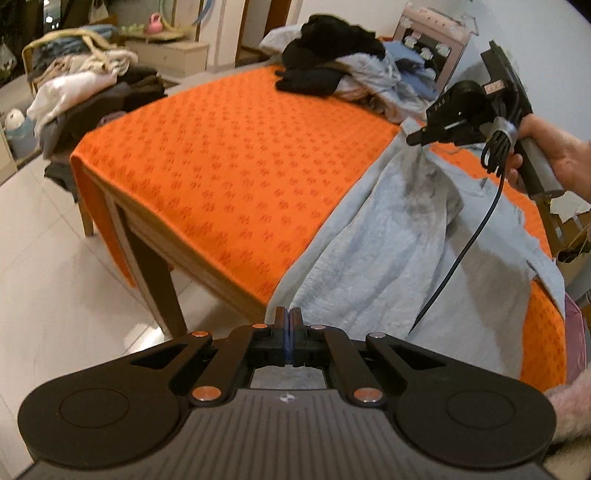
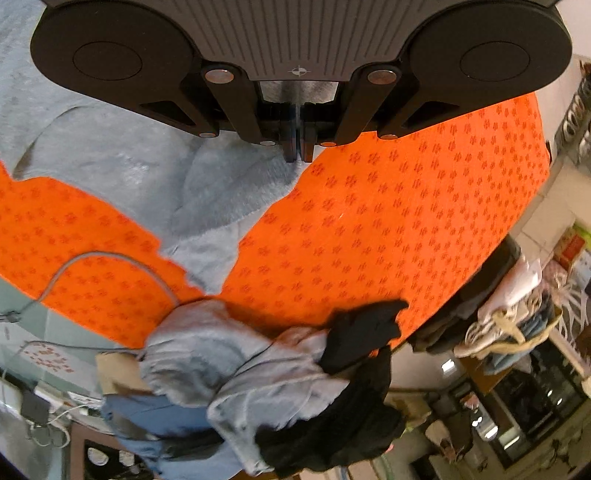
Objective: Fold clothes
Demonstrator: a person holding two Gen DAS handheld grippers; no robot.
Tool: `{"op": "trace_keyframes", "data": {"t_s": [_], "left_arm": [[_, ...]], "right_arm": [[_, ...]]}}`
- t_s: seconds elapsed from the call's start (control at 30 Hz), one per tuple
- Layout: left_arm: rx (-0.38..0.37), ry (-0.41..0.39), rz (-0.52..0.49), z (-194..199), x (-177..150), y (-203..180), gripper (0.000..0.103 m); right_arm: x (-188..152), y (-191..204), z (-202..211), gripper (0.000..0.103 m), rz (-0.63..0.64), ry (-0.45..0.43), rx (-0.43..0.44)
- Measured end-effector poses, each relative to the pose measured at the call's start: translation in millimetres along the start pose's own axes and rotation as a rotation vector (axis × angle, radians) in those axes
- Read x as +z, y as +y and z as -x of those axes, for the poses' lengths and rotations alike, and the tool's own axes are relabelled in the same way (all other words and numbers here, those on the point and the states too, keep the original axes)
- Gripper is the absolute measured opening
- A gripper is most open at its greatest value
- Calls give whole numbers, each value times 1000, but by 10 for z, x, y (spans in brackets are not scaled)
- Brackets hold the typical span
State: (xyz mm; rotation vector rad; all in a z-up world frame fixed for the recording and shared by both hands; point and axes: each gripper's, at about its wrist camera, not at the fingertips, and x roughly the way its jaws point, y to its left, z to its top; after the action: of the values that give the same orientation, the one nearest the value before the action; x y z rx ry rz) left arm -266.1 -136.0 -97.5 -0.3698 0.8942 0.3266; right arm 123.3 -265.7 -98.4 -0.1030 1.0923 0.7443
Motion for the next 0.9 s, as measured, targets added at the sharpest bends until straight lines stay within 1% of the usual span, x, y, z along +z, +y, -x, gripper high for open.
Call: {"op": "trace_keyframes", "data": {"t_s": [0.1, 0.13, 0.2, 0.23, 0.27, 0.3, 0.4, 0.47, 0.53, 0.63, 0.67, 0.7, 0.73, 0.77, 0.8, 0.83, 0.87, 0.9], "left_arm": [[14, 26, 8, -66, -61, 61, 0], [21, 33, 10, -88, -77, 77, 0], [27, 44, 16, -146, -97, 99, 1], [30, 48, 18, -172, -104, 107, 1], [33, 51, 21, -196, -109, 112, 1], [34, 55, 23, -216, -111, 115, 1], [35, 68, 29, -269, -116, 112, 1], [38, 71, 36, -287, -126, 98, 1], [45, 68, 41, -291, -130, 80, 1], [57, 62, 53, -280, -126, 61, 1], [61, 61, 56, -271, -122, 56, 1], [65, 59, 57, -262, -113, 47, 1], [69, 57, 57, -251, -103, 35, 1], [74, 55, 57, -241, -93, 22, 1], [77, 54, 55, -225, -80, 9, 1], [82, 53, 50, -202, -61, -5, 1], [89, 57, 44, -189, -40, -15, 1], [97, 64, 37, -183, -20, -22, 1]], "right_arm": [[-41, 43, -83, 5, 19, 29, -1], [-52, 46, -111, 8, 23, 41, -1], [-54, 19, -112, 10, 22, 50, 11], [-53, -2, -91, 12, 19, 47, 20], [-50, -33, -36, 17, 17, 29, 22], [-38, -71, 29, 18, 11, 7, 20], [29, -224, 198, 22, -5, -62, 6], [104, -357, 246, 24, -19, -99, -28], [174, -509, 237, 24, -49, -115, -52], [248, -702, 177, 24, -86, -129, -50], [262, -750, 143, 28, -96, -126, -38], [276, -796, 108, 36, -107, -122, -26], [287, -827, 59, 39, -117, -116, -18], [298, -856, 13, 39, -127, -110, -9], [307, -873, -17, 36, -137, -103, 7], [316, -891, -47, 21, -146, -95, 23], [327, -909, -72, 8, -155, -89, 36], [350, -930, -70, 4, -160, -91, 36]]}}
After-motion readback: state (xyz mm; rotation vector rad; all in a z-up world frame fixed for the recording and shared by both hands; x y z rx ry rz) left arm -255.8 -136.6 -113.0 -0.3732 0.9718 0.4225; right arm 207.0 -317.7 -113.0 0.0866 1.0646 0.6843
